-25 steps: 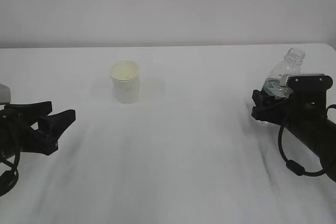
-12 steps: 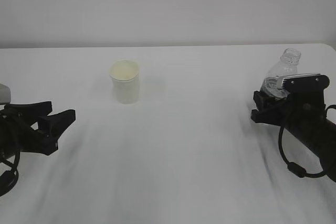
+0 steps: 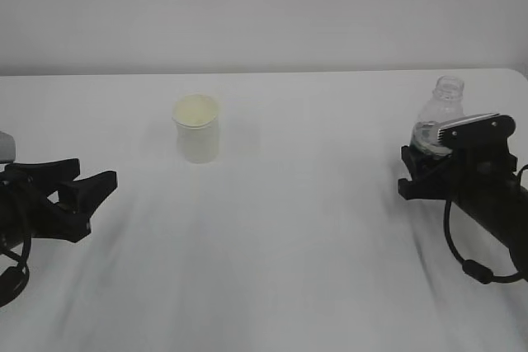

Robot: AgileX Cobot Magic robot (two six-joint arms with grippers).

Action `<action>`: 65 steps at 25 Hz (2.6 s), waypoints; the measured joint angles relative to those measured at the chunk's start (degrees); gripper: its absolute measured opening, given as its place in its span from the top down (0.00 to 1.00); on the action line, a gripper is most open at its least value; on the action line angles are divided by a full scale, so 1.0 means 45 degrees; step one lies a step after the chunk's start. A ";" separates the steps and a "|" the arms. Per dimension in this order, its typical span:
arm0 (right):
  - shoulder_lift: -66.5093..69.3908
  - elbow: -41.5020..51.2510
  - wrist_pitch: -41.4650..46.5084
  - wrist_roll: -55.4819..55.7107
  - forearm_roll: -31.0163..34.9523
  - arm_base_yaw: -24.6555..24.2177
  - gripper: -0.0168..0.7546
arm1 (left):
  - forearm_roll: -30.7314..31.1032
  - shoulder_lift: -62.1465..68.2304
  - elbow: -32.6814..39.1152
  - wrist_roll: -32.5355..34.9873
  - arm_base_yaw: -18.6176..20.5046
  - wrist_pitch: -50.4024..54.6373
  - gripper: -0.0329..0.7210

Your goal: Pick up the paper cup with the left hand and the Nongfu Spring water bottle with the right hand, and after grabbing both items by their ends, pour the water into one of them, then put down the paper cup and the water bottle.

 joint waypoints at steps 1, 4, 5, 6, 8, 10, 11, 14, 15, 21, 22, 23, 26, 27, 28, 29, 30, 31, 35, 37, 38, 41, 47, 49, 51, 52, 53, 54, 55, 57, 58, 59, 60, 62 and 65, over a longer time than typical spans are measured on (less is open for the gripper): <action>-0.0223 0.0086 0.0000 -0.0026 0.0000 0.0000 0.42 | 0.0000 0.0000 0.0000 0.0000 0.0000 0.0000 0.35; -0.1074 0.0426 0.0000 -0.0046 0.0000 0.0000 0.42 | -0.0028 0.0000 0.0000 0.0000 0.0000 0.0000 0.35; -0.1337 0.0571 0.0000 -0.0046 0.0000 0.0000 0.42 | -0.0052 0.0000 0.0000 0.0000 0.0000 0.0000 0.35; -0.1552 0.0679 0.0000 -0.0076 0.0000 0.0000 0.42 | -0.0108 0.0000 0.0000 0.0000 0.0000 0.0000 0.35; -0.1828 0.0842 0.0000 -0.0237 0.0000 0.0000 0.42 | -0.0254 0.0000 0.0000 0.0028 0.0000 0.0000 0.35; -0.1942 0.0905 0.0000 -0.0354 0.0000 0.0000 0.42 | -0.0348 0.0000 0.0000 0.0146 0.0000 0.0000 0.35; -0.1942 0.0905 0.0000 -0.0383 0.0000 0.0000 0.42 | -0.0348 0.0000 0.0000 0.0214 0.0000 0.0000 0.35; -0.1942 0.0905 0.0000 -0.0412 0.0000 0.0000 0.42 | 0.0230 0.0042 -0.0272 0.0617 0.0000 0.0000 0.35; -0.1942 0.0905 0.0000 -0.0431 0.0000 0.0000 0.42 | 0.0616 0.0172 -0.0498 0.0700 0.0000 -0.0020 0.35; -0.1942 0.0905 0.0000 -0.0431 0.0000 0.0000 0.42 | 0.2256 0.1797 -0.2033 0.0833 0.0000 -0.0020 0.35; -0.1942 0.0905 0.0000 -0.0431 0.0000 0.0000 0.42 | 0.2440 0.2102 -0.2235 0.0833 0.0000 -0.0020 0.35; -0.1942 0.0905 0.0000 -0.0431 0.0000 0.0000 0.42 | 0.2574 0.2331 -0.2369 0.0833 0.0000 -0.0020 0.35; -0.1953 0.0905 0.0000 -0.0441 0.0000 0.0000 0.42 | 0.2574 0.2847 -0.2565 0.0860 0.0000 -0.0020 0.34; -0.1953 0.0905 0.0000 -0.0441 0.0000 0.0000 0.42 | 0.2401 0.2978 -0.2584 0.0860 0.0000 -0.0020 0.34; -0.1953 0.0905 0.0000 -0.0441 0.0000 0.0000 0.42 | 0.2096 0.3032 -0.2617 0.0860 0.0000 -0.0020 0.34; -0.1953 0.0905 0.0000 -0.0441 0.0000 0.0000 0.42 | 0.1852 0.3033 -0.2615 0.0860 0.0000 -0.0020 0.34; -0.1953 0.0905 0.0000 -0.0441 0.0000 0.0000 0.42 | 0.1555 0.3052 -0.2615 0.0860 0.0000 -0.0020 0.34; -0.1953 0.0905 0.0000 -0.0441 0.0000 0.0000 0.42 | 0.1316 0.3052 -0.2615 0.0860 0.0000 -0.0020 0.34; -0.1953 0.0905 0.0000 -0.0441 0.0000 0.0000 0.42 | 0.0818 0.3082 -0.2677 0.0905 0.0000 -0.0020 0.31; -0.1953 0.0905 0.0000 -0.0441 0.0000 0.0000 0.42 | 0.0818 0.3172 -0.2846 0.1002 0.0000 -0.0020 0.24; -0.1953 0.0905 0.0000 -0.0441 0.0000 0.0000 0.42 | 0.0818 0.3276 -0.3013 0.1021 0.0000 -0.0020 0.20; -0.1953 0.0905 0.0000 -0.0441 0.0000 0.0000 0.42 | 0.0818 0.3649 -0.3350 0.1049 0.0000 -0.0020 0.09; -0.1953 0.0905 0.0000 -0.0441 0.0000 0.0000 0.42 | 0.0818 0.4430 -0.4073 0.1049 0.0000 -0.0020 0.05; -0.1953 0.0905 0.0000 -0.0441 0.0000 0.0000 0.42 | 0.0869 0.4660 -0.4357 0.0902 0.0000 -0.0020 0.04; -0.1953 0.0905 0.0000 -0.0441 0.0000 0.0000 0.42 | 0.0957 0.4969 -0.4705 0.0488 0.0000 -0.0020 0.04; -0.1953 0.0905 0.0000 -0.0441 0.0000 0.0000 0.42 | 0.0983 0.5107 -0.4906 0.0332 0.0000 -0.0020 0.04; -0.1953 0.0905 0.0000 -0.0441 0.0000 0.0000 0.42 | 0.1038 0.5288 -0.5106 0.0207 0.0000 -0.0020 0.04; -0.1953 0.0905 0.0000 -0.0441 0.0000 0.0000 0.42 | 0.1096 0.5411 -0.5280 0.0105 0.0000 -0.0020 0.04; -0.1953 0.0905 0.0000 -0.0441 0.0000 0.0000 0.42 | 0.1186 0.5564 -0.5512 -0.0016 0.0000 -0.0020 0.04; -0.1953 0.0905 0.0000 -0.0441 0.0000 0.0000 0.42 | 0.1414 0.5838 -0.5887 -0.0091 0.0000 -0.0020 0.04; -0.1953 0.0905 0.0000 -0.0441 0.0000 0.0000 0.42 | 0.1571 0.5985 -0.6077 -0.0096 0.0000 -0.0020 0.04; -0.1953 0.0905 0.0000 -0.0441 0.0000 0.0000 0.42 | 0.1709 0.6103 -0.6226 -0.0153 0.0000 -0.0020 0.04; -0.1953 0.0905 0.0000 -0.0441 0.0000 0.0000 0.42 | 0.1880 0.6165 -0.6378 -0.0187 0.0000 -0.0020 0.04; -0.1953 0.0905 0.0000 -0.0461 0.0000 0.0000 0.42 | 0.2205 0.6272 -0.6580 -0.0268 0.0000 -0.0020 0.04; -0.1953 0.0905 0.0000 -0.0461 0.0000 0.0000 0.42 | 0.2630 0.6295 -0.6873 -0.0287 0.0000 -0.0020 0.04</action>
